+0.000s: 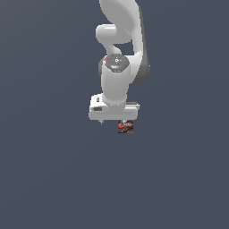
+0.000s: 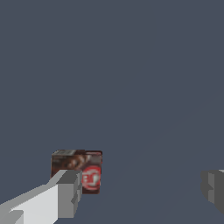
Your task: Pick up the object and move it to a goal position.
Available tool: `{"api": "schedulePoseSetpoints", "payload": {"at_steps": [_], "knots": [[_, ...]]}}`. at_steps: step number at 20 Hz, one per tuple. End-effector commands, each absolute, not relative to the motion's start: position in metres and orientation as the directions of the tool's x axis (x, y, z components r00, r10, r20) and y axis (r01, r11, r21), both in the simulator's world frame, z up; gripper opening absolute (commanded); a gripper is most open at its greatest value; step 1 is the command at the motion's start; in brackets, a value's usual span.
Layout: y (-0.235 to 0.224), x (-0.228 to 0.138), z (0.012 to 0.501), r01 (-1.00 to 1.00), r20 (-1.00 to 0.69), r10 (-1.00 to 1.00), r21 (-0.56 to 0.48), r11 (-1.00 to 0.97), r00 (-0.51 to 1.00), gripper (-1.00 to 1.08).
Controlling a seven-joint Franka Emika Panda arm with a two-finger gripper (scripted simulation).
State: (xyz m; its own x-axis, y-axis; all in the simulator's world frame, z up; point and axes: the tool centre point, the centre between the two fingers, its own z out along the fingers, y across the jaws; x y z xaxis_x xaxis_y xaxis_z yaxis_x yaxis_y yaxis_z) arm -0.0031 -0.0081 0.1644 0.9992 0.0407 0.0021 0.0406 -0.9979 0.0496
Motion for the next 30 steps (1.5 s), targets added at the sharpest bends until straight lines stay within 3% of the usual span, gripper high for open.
{"api": "schedulePoseSetpoints", "payload": {"at_steps": [1, 17, 30], "knots": [[-0.008, -0.003, 0.164, 0.041, 0.002, 0.041, 0.05, -0.998, 0.999, 1.0], [-0.033, -0.006, 0.158, 0.019, -0.015, 0.018, 0.04, -0.999, 1.0, 1.0], [-0.02, -0.014, 0.141, 0.244, -0.026, 0.243, 0.038, -0.969, 0.97, 1.0]]}}
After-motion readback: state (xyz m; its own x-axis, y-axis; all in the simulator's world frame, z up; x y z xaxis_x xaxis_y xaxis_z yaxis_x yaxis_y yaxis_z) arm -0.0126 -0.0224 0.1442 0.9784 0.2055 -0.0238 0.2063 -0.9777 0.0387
